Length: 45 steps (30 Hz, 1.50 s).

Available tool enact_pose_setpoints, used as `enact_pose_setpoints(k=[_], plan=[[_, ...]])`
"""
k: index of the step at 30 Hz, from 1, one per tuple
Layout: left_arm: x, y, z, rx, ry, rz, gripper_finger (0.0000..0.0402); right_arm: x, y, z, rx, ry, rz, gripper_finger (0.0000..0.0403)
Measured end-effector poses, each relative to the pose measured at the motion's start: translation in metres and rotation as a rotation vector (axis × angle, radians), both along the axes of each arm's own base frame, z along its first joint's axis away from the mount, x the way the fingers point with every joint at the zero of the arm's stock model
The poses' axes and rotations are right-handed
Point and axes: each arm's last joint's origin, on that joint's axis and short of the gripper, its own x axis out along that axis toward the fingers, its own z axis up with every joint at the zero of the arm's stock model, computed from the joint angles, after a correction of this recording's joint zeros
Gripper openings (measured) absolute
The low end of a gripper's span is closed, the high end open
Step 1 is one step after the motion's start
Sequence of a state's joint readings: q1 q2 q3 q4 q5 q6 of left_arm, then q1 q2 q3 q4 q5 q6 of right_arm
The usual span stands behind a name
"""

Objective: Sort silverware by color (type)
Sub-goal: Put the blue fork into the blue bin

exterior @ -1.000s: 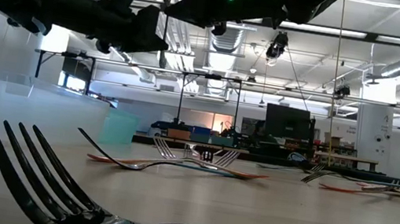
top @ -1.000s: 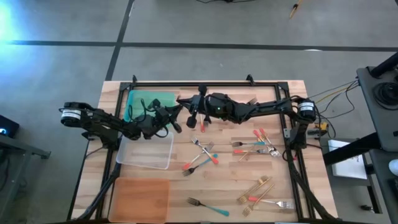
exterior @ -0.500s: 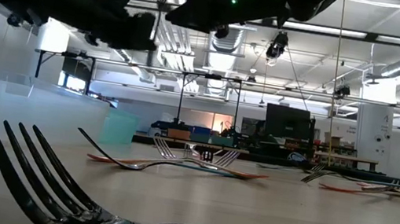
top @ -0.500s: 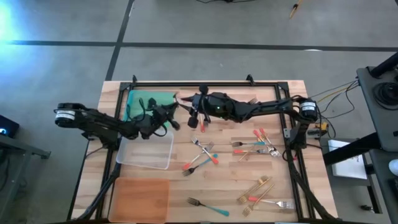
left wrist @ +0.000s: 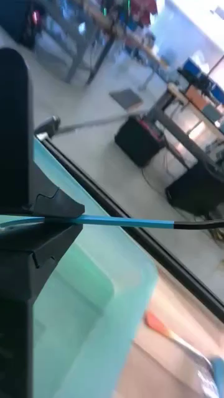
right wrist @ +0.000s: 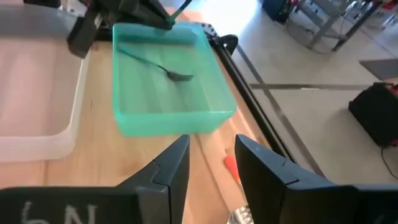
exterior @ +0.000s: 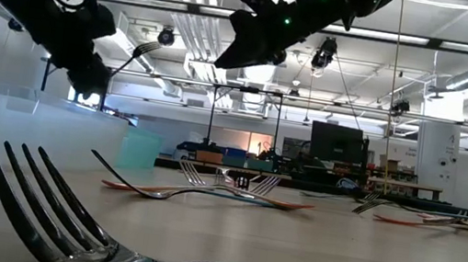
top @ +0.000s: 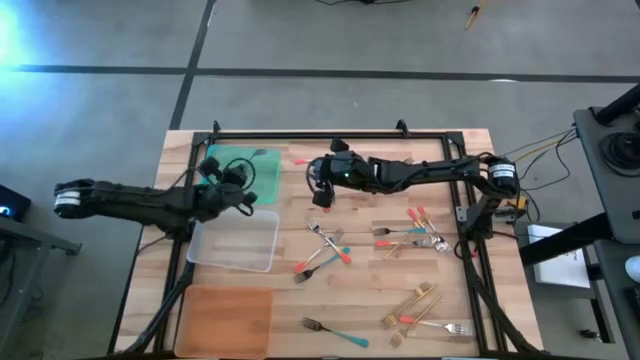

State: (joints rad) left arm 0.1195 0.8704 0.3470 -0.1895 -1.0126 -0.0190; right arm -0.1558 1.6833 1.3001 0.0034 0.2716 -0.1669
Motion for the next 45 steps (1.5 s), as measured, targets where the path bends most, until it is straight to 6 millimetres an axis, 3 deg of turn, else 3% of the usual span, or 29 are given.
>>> enact_pose_setpoints(k=[8,20,29,45], plan=[[-0.004,0.017,-0.004,-0.034,0.1,0.01,0.0,0.0,0.0,-0.001,0.032,-0.007,-0.016,0.0107],[0.002,0.05,-0.024,-0.149,0.213,0.192,0.0,-0.002,0.0,-0.004,0.038,0.027,-0.017,0.0102],[0.012,0.054,-0.029,-0.232,0.293,0.213,0.0003,-0.002,0.0,-0.006,0.057,0.033,-0.026,0.01],[0.009,0.052,-0.012,-0.256,0.206,0.217,0.0087,-0.007,-0.005,-0.008,0.068,0.077,-0.055,0.01]])
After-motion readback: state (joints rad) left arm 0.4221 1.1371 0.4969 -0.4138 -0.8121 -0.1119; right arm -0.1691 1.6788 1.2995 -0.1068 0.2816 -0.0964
